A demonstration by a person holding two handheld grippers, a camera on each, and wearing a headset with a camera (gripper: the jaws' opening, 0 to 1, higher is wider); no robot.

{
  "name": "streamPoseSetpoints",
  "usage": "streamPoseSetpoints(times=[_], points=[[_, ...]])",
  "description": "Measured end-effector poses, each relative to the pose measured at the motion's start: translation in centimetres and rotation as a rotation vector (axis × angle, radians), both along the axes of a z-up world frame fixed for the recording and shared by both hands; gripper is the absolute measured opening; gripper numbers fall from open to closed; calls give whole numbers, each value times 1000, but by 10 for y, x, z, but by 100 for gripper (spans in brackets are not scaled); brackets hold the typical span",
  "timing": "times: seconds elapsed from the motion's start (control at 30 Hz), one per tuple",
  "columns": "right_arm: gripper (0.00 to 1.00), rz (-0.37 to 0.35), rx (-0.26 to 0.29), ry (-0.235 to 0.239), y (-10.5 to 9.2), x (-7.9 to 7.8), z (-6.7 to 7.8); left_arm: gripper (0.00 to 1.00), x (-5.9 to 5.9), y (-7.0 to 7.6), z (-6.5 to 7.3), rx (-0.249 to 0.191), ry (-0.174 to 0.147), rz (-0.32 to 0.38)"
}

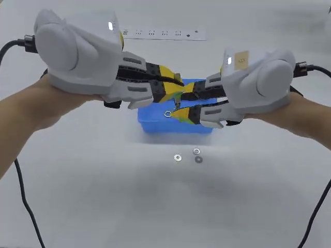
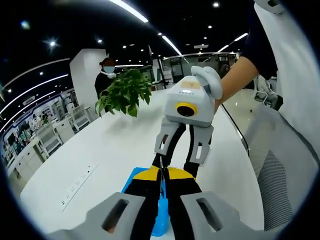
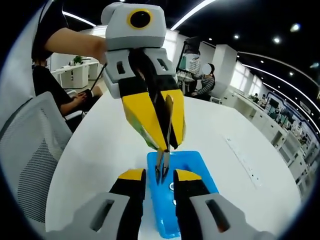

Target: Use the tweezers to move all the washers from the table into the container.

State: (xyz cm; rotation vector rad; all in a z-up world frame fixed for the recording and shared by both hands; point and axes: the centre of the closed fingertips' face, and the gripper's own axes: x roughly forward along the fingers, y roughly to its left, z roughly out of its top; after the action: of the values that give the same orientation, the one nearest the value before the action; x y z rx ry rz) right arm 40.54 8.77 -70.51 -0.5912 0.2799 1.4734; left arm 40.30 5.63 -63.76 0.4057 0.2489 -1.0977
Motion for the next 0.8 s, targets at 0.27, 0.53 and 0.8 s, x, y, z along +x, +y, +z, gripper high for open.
streamPoseSetpoints(times=[0.27,0.53,0.8], points=[[29,-70,21,24,-21,-9,1,7,-23,0,2,-3,-6,-5],[37,-177,80,66,-49,-26,5,7,-48,0,-6,-15,5,-21],[47,-248,81,43,-75,-40,-5,7,-67,-2,-26,-17,15,-36]])
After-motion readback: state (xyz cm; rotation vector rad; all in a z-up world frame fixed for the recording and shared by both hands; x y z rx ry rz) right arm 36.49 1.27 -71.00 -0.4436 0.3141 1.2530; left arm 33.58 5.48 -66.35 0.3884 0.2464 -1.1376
